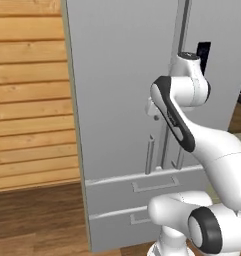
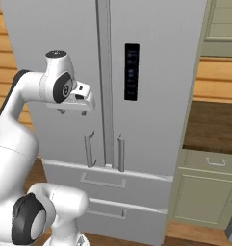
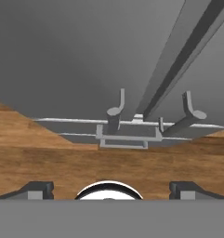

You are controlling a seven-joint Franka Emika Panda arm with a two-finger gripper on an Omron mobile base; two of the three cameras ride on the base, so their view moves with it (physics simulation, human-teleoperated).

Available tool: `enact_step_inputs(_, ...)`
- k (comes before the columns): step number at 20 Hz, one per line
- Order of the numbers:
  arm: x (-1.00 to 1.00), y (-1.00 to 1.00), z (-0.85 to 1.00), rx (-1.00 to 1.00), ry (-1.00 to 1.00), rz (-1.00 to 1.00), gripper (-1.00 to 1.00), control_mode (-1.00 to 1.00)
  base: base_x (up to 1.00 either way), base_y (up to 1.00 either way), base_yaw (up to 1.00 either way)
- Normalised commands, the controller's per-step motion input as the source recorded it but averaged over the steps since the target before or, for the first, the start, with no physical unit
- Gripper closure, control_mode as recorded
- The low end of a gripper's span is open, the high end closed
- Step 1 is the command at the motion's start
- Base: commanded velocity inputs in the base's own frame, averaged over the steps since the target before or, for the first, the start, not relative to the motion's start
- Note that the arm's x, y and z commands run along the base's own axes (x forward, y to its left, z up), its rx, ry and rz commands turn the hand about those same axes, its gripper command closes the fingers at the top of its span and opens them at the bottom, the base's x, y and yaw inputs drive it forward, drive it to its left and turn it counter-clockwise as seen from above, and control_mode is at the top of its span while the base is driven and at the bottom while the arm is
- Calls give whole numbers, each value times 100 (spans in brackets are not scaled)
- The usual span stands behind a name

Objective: Take the strawberry from the fridge and place it on top of the pancake, located on the dining counter.

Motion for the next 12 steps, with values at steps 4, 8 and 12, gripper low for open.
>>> enact_step_inputs(4,0,0,0,0,0,0,-100,100,0,-69,0)
enact_step_inputs(8,0,0,0,0,0,0,-100,100,-11,-49,0)
enact_step_inputs(12,0,0,0,0,0,0,-100,100,-42,-1,-3)
